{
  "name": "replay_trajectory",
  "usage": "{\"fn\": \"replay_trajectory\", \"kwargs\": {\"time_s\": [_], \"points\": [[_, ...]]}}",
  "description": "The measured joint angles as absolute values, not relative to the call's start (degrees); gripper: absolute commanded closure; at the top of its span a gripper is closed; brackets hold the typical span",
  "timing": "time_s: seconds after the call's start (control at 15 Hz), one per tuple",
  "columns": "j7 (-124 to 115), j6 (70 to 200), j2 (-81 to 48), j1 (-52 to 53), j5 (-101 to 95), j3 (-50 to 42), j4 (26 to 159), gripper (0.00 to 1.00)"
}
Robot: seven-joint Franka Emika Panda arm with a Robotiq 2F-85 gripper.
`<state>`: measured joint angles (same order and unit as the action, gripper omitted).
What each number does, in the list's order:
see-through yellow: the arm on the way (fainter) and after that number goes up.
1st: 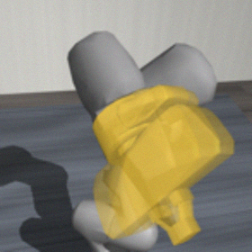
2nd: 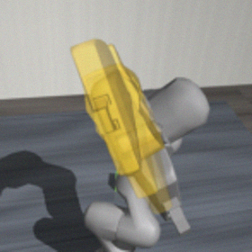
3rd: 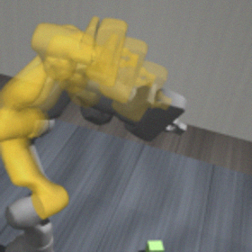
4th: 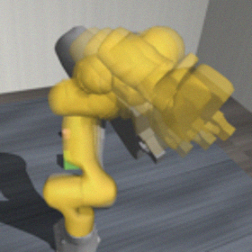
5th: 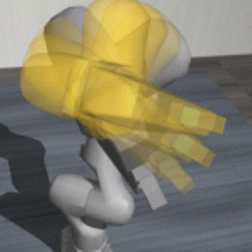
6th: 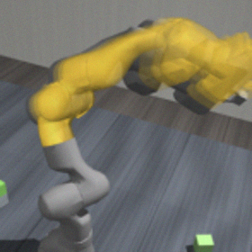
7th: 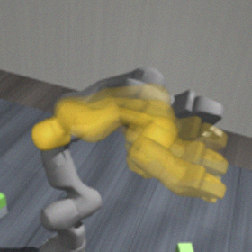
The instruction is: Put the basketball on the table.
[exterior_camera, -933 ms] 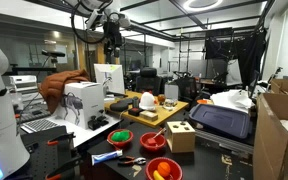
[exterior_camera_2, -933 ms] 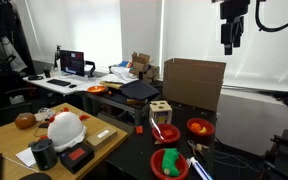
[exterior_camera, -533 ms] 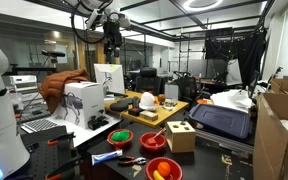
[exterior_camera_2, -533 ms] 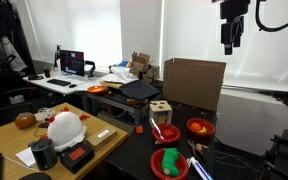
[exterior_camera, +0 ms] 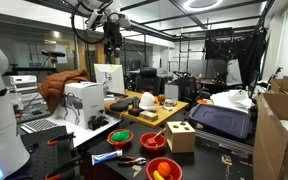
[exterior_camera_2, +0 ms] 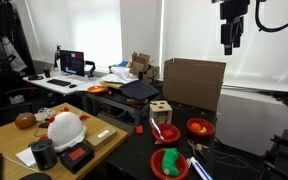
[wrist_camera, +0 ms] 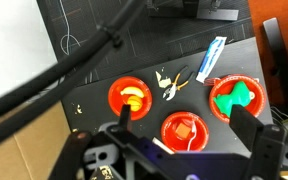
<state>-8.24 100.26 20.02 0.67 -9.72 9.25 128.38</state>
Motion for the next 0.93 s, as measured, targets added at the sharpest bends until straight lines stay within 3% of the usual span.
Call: {"fn": "replay_trajectory", "kwargs": {"time_s": [0.93], "points": [[-8.24,116.05,2.51,0.62,-0.91,3.28,124.76,0.00]]}}
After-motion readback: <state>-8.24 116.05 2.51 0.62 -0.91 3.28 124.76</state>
